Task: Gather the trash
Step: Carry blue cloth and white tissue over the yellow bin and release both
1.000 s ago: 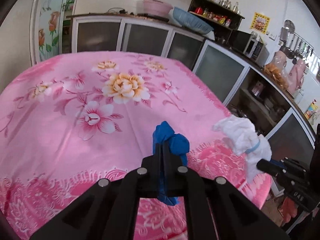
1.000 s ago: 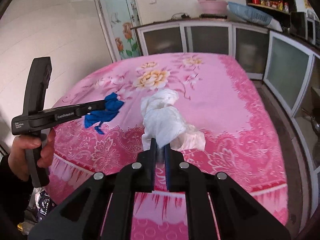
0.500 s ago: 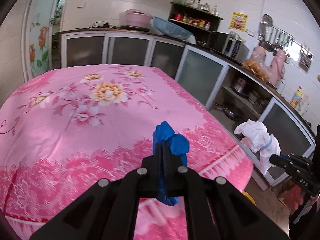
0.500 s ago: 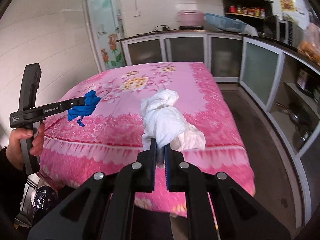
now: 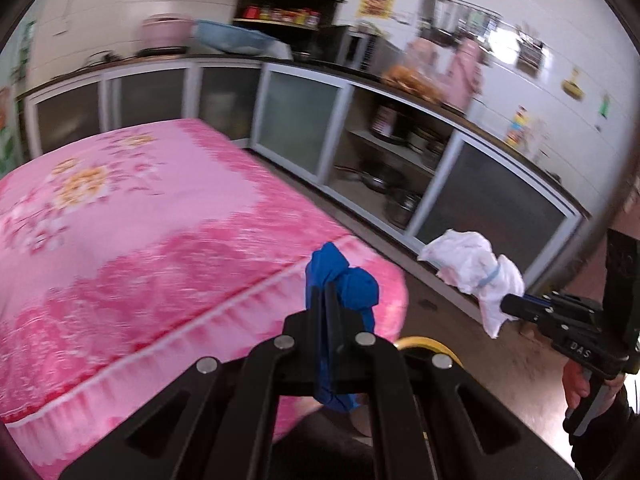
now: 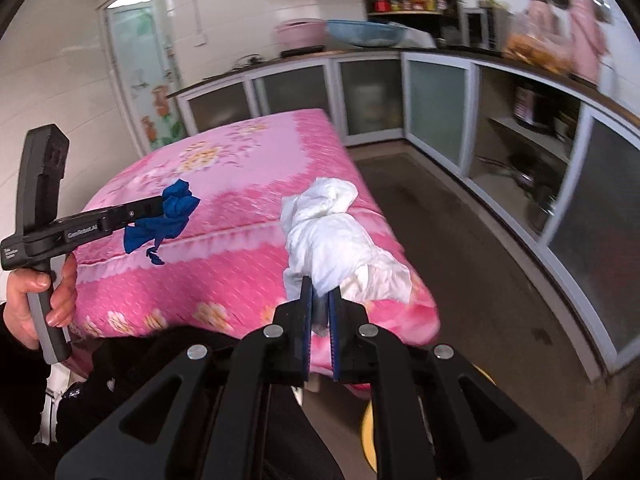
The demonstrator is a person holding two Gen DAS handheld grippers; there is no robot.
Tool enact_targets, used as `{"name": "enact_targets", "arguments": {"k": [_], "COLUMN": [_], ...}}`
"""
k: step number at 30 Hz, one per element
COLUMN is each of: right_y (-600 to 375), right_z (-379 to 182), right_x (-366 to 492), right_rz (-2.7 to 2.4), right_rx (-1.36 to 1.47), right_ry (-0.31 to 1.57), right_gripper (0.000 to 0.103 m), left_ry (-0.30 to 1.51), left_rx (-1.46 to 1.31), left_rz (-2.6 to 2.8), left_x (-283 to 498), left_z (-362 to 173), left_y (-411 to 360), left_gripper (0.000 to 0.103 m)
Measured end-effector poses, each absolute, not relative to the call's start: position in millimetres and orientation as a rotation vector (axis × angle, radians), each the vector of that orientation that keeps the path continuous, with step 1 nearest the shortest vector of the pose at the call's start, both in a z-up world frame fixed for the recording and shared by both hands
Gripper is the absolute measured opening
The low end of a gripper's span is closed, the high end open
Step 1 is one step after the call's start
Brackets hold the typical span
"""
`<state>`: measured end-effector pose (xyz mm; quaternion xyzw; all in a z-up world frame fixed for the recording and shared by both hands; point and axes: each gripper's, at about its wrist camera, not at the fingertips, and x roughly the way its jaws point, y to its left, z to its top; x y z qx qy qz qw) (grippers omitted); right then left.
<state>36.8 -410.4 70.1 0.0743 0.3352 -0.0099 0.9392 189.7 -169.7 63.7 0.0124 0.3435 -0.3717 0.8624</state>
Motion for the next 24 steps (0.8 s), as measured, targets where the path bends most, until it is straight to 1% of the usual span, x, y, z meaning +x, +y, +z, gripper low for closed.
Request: {"name": "enact_targets", "arguments": {"k": [8, 15, 24], "right_y": [-460, -501, -530], "right_z": [47, 3, -57], "right_x": [-17, -51, -63], "right_rz": [-0.181, -0.295, -0.344], "right_rx": [0.208, 0.282, 0.365], "right_ry": [0.721, 0.796, 0.921], "right_gripper": [0.007, 0.007, 0.007], "left_ry": [0.738, 0.795, 0.860], "left_rx": [0.130, 0.206, 0.298], "left_rz": [-0.973, -1.076, -1.133], "left_x": [148, 120, 109], "left_z": [47, 20, -24], "left_y": [-257, -319, -373], "left_gripper": [0.002, 0.002, 0.002]}}
